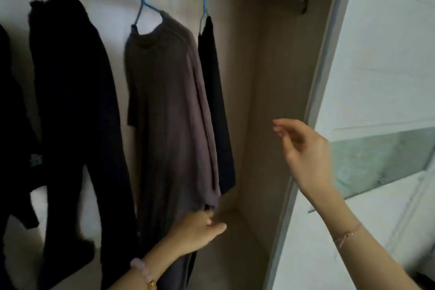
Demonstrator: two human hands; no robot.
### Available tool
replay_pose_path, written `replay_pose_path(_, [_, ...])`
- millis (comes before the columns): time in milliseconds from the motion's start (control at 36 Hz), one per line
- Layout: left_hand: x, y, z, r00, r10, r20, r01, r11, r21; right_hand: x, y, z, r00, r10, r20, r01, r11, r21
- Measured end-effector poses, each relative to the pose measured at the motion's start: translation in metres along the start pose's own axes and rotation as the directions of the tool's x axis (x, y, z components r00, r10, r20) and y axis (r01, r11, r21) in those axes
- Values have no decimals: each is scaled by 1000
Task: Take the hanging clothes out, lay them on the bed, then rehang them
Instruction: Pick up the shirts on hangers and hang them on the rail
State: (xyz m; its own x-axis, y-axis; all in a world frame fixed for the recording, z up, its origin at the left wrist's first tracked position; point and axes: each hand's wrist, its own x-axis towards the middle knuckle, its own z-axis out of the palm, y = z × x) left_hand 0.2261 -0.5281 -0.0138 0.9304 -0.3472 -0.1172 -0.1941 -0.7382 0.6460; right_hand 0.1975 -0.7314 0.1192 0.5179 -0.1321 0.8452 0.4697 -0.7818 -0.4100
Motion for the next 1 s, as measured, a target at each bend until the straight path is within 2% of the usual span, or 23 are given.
replay_pose_path(28, [1,9,8,997,46,54,-46,999,-6,-5,7,-6,998,0,-55,0,1000,2])
replay_pose_path(83, [6,28,25,989,136,60,-131,988,-77,-15,21,-14,989,-43,-142,45,999,6])
replay_pose_path(194, [20,74,54,933,325,-152,-348,925,-155,-36,49,-19,952,-210,-222,172,969,-179])
replay_pose_path(250, [30,97,66,911,365,-191,-400,894,-200,-41,63,-21,966,-166,-201,131,976,-173])
replay_pose_path(306, [43,116,76,911,345,-226,-401,869,-290,-41,77,-24,992,-48,-120,38,996,-84])
replay_pose_path(361, [57,131,86,899,324,-296,-428,795,-429,-41,93,-26,999,40,-11,-39,999,31])
replay_pose_path(500, [79,139,112,868,154,-473,-461,604,-650,-48,117,-19,991,-19,136,5,995,102])
replay_pose_path(639, [77,139,113,890,127,-437,-435,519,-736,-55,113,-16,987,-15,158,-11,987,162])
replay_pose_path(833, [68,142,107,908,63,-415,-380,542,-750,-59,105,-13,984,-32,173,-9,973,229])
replay_pose_path(1000, [61,127,102,863,-11,-505,-403,587,-702,-65,90,-4,981,-76,176,30,967,254])
